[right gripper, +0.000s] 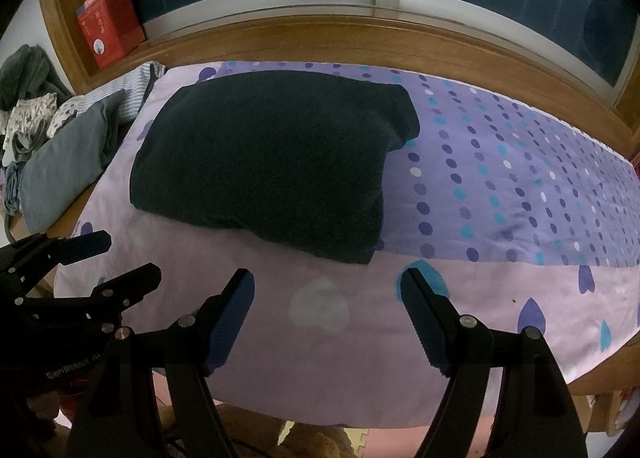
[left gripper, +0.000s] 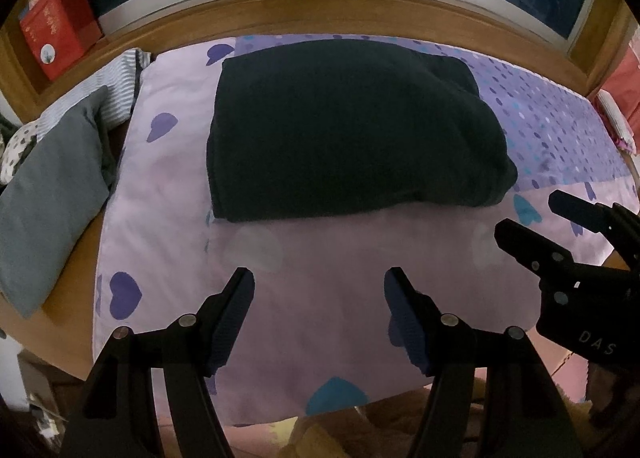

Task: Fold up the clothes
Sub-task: 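Open both grippers and pull them back from the folded bundle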

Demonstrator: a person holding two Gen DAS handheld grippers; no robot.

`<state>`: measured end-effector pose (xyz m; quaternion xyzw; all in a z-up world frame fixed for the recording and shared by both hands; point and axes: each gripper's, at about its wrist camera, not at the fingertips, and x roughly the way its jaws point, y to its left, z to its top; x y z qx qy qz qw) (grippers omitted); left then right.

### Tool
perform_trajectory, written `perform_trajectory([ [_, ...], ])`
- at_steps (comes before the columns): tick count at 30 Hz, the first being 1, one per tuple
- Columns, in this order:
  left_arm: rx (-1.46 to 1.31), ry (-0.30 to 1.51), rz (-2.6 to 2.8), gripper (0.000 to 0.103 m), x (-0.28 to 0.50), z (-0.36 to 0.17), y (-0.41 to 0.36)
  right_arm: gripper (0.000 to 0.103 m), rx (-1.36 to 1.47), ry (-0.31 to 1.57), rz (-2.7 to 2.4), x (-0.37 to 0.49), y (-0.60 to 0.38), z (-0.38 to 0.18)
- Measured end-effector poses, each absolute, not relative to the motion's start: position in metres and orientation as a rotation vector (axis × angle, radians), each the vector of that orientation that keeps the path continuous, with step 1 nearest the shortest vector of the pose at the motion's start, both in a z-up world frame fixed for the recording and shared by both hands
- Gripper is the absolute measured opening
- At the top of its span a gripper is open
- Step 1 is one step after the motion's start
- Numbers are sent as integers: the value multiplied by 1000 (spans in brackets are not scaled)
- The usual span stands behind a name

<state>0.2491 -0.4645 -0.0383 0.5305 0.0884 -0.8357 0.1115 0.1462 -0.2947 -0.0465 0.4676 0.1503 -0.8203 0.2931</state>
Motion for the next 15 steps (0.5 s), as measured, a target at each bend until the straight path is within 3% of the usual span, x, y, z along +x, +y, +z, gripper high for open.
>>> perform_trajectory([
  [15,1552,260,-2455,69,251,-38,-465,77,1239,402,-2183,147,-294,-46],
])
